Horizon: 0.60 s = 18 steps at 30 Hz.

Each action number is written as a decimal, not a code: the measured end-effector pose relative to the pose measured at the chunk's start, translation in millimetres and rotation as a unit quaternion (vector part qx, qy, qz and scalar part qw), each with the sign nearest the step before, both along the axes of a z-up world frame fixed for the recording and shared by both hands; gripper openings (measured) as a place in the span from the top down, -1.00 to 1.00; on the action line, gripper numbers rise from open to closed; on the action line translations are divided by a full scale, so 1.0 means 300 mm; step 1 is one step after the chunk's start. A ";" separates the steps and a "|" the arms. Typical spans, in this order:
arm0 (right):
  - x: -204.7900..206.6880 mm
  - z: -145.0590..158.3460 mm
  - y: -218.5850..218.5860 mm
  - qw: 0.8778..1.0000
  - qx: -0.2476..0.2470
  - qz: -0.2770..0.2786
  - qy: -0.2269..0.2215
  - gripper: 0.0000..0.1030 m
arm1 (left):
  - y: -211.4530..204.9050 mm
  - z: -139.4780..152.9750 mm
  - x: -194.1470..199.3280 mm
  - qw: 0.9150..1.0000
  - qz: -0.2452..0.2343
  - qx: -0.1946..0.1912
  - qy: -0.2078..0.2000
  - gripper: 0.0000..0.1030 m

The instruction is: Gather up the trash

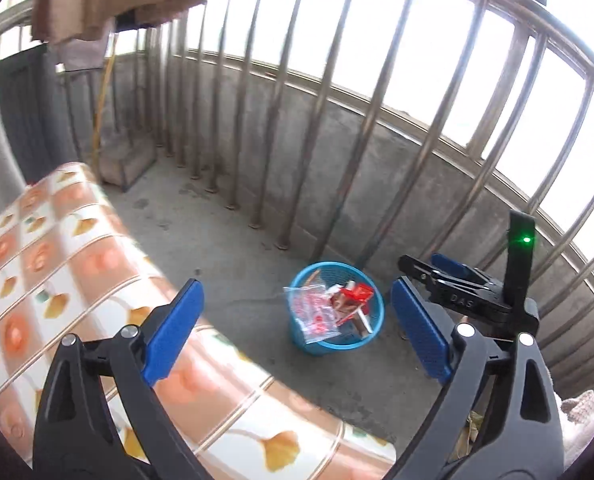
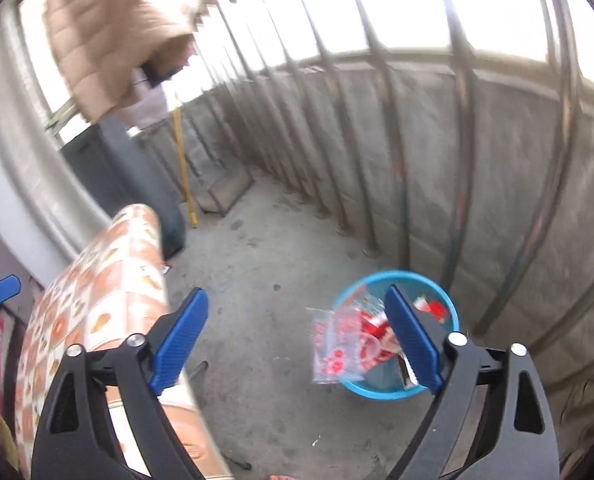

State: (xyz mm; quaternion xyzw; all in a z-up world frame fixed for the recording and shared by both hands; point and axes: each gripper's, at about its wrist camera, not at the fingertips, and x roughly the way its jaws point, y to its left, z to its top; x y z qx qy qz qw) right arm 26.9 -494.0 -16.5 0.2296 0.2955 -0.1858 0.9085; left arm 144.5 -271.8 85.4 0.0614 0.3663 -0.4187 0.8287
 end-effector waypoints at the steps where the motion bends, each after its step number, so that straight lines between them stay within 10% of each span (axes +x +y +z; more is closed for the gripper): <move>1: 0.004 0.036 0.055 1.000 -0.016 0.021 -0.005 -0.80 | 0.060 0.016 -0.019 1.000 0.026 0.003 -0.004 -0.79; 5: 0.001 0.161 0.280 0.994 -0.074 0.078 -0.020 -0.88 | 0.301 0.049 -0.073 0.985 0.171 0.016 -0.012 -0.84; 11: -0.018 0.233 0.609 0.985 -0.113 0.132 0.001 -0.88 | 0.630 0.016 -0.149 0.935 0.355 0.020 0.001 -0.84; 18: -0.057 0.223 0.906 0.974 -0.129 0.184 0.041 -0.88 | 0.795 -0.054 -0.303 0.907 0.416 0.060 -0.040 -0.83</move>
